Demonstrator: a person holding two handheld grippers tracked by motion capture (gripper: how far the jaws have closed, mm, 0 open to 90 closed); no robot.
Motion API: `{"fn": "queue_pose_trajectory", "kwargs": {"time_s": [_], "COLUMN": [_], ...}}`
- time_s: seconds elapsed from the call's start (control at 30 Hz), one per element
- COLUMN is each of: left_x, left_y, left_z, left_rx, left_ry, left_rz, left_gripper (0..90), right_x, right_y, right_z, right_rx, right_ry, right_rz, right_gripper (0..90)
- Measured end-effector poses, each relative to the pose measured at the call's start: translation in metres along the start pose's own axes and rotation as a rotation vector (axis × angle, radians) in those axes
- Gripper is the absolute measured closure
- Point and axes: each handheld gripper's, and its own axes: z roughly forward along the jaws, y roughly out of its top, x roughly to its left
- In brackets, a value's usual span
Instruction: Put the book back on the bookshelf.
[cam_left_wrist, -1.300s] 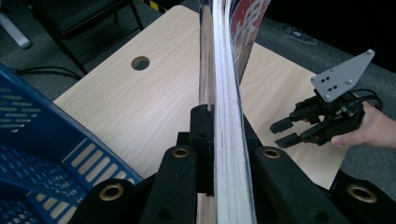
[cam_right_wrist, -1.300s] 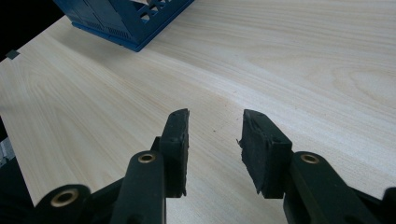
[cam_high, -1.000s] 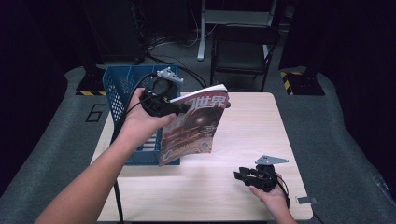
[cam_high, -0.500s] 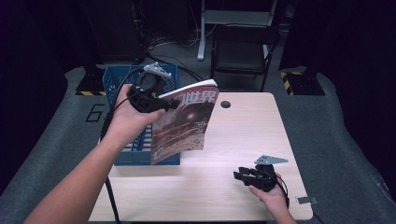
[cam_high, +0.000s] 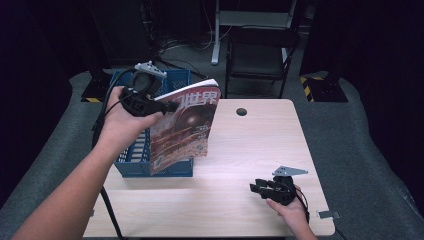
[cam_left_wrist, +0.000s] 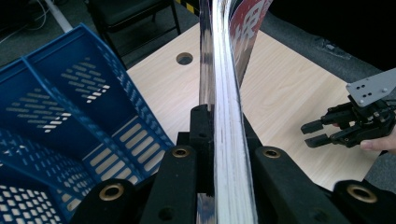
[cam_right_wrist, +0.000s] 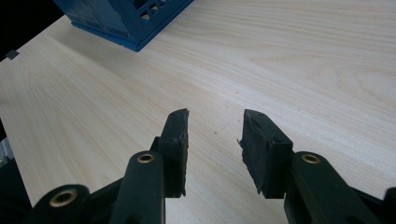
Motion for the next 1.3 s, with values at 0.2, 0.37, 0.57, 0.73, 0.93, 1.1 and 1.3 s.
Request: {"fn": "queue_pose_trajectory", "kwargs": {"time_s": [0.2,0.37,0.57,0.73,0.93,1.1,1.3], "left_x": [0.008,0.017,0.025,0.03,0.036,0.04,0.046], "left_y": [-0.003,-0.006,-0.011,-0.015,-0.019,-0.023,-0.027], "left_z": [-0.008,-0.015,-0.023,-0.028,-0.032,-0.035,-0.04], "left_rx": [0.001,0.011,0.012,0.011,0.021,0.012,0.009], "left_ry": [0.02,0.039,0.053,0.066,0.085,0.1,0.118], "left_rz": [-0.024,-0.034,-0.057,-0.074,-0.08,-0.102,-0.119], "left_gripper": [83.1,83.1,83.1,83.2,83.1,83.2,83.2], "right_x": [0.0,0.0,0.0,0.0,0.001,0.001,0.002], "right_y": [0.0,0.0,0.0,0.0,0.0,0.0,0.0], "right_z": [0.0,0.001,0.002,0.002,0.002,0.002,0.002], "right_rx": [0.003,0.005,0.006,0.005,-0.001,0.003,-0.001], "right_ry": [0.0,0.001,0.002,0.003,0.002,0.003,0.002], "right_rz": [0.003,0.002,0.003,0.001,-0.005,-0.006,-0.006], "right_gripper": [61.0,61.0,61.0,61.0,61.0,61.0,61.0]}}
